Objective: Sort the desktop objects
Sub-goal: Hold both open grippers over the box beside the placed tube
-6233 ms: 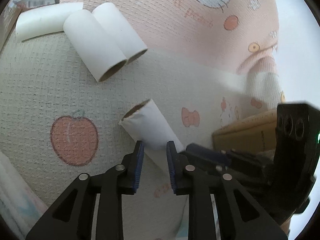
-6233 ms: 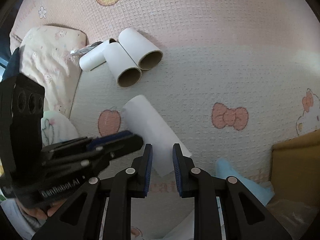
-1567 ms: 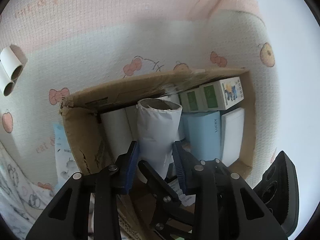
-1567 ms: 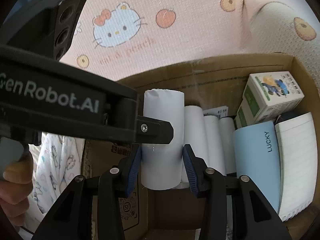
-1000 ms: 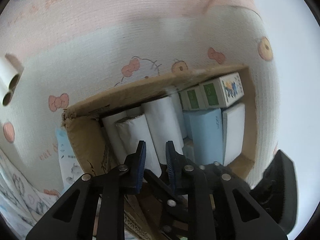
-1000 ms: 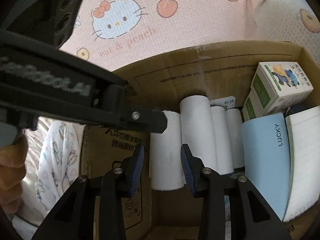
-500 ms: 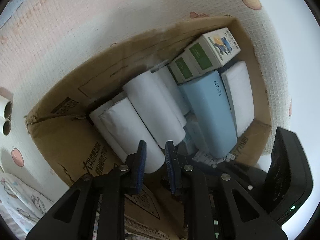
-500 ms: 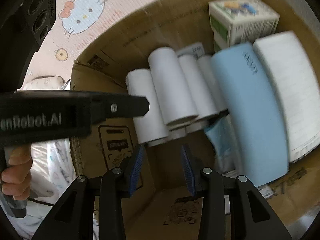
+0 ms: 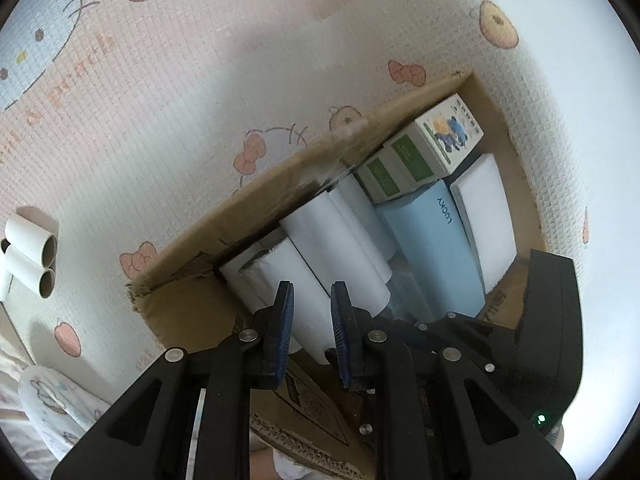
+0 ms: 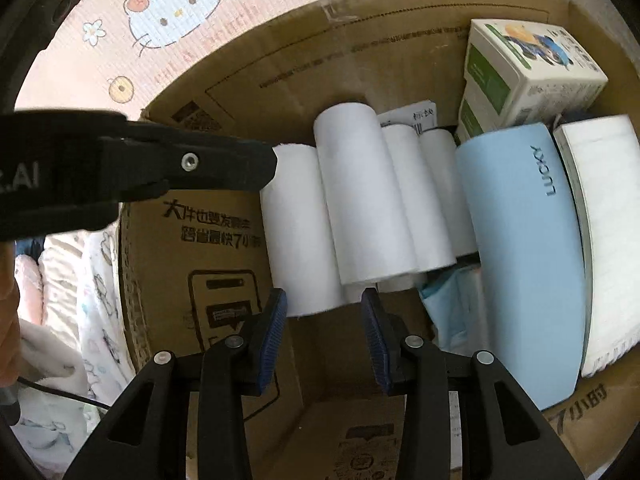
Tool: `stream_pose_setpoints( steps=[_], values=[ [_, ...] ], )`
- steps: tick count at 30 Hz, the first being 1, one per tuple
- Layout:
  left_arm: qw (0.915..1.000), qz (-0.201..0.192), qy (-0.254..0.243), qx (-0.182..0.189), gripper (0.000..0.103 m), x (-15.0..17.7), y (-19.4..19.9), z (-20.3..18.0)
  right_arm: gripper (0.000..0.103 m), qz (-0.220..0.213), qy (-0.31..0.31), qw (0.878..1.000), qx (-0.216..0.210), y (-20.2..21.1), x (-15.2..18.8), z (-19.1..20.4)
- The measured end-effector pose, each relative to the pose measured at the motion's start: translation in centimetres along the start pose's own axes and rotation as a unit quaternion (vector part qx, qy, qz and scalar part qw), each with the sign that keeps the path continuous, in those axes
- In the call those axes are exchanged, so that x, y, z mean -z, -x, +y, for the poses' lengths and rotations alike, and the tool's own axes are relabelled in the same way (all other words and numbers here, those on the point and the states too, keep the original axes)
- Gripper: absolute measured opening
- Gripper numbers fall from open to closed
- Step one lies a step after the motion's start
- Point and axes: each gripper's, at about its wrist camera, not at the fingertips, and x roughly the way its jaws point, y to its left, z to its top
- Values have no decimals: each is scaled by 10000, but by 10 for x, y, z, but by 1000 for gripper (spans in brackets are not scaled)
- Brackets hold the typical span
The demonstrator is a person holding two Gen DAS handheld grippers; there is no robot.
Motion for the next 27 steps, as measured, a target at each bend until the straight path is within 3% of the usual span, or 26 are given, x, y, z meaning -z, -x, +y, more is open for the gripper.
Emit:
stream_pose_setpoints(
  steps=[7, 12, 17, 20, 27],
  values=[
    [9997, -25, 172, 170, 22, 1, 1, 7, 36, 61, -219, 9996, -153, -7, -6, 0],
    [9997, 129, -113, 153, 22, 0, -5, -1, 36, 115, -230, 9997, -35, 4, 4, 2],
    [9969, 567, -542, -73, 22, -4, -25, -18, 36, 236, -321, 9992, 68, 4, 11, -4],
    [9951, 833, -521, -137, 22, -7, -35, -17, 36, 374, -492, 9980, 130, -4, 11, -9],
    [9957, 768, -410, -312, 22, -10, -33, -3, 36, 410, -495, 9979, 104, -10, 2, -4]
  ],
)
